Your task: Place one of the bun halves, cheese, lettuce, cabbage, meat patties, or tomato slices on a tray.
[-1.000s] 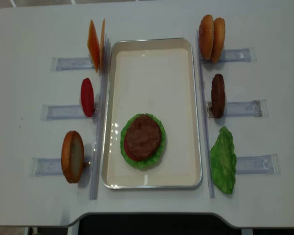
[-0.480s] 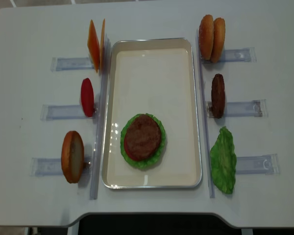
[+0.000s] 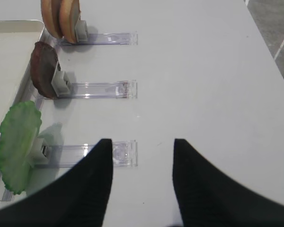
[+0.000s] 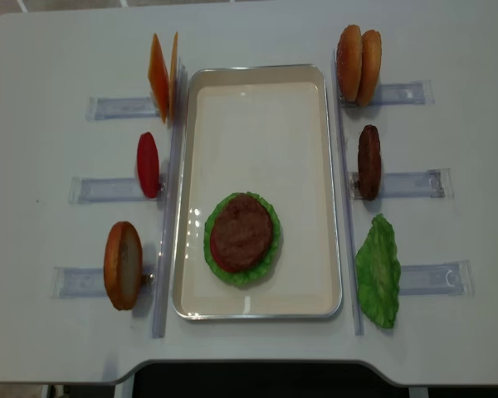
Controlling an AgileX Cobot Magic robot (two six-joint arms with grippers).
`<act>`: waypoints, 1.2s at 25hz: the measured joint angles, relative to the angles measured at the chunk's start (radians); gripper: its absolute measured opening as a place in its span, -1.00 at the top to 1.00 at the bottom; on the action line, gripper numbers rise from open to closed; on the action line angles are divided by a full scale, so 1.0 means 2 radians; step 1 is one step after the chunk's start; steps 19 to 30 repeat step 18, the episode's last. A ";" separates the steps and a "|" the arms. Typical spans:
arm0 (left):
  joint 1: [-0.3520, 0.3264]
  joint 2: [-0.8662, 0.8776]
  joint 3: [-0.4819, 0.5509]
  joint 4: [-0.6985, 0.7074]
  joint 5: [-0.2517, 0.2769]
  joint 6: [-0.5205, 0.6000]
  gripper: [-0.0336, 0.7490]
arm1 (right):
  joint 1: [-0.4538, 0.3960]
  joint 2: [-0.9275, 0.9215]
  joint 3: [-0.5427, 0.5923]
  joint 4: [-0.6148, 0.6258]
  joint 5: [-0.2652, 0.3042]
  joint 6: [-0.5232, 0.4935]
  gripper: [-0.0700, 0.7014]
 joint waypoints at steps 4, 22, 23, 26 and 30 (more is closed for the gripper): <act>0.000 0.000 0.000 0.000 0.000 0.000 0.92 | -0.016 0.000 0.000 0.000 0.000 0.000 0.07; 0.000 0.000 0.000 0.000 0.000 0.000 0.92 | -0.025 0.000 0.000 0.000 0.000 0.000 0.07; 0.000 0.000 0.000 0.000 0.000 0.000 0.92 | -0.025 0.000 0.000 0.000 0.000 0.000 0.07; 0.000 0.000 0.000 0.000 0.000 0.000 0.92 | -0.025 0.000 0.000 0.000 0.000 0.000 0.07; 0.000 0.000 0.000 0.000 0.000 0.000 0.92 | -0.025 0.000 0.000 0.000 0.000 0.000 0.07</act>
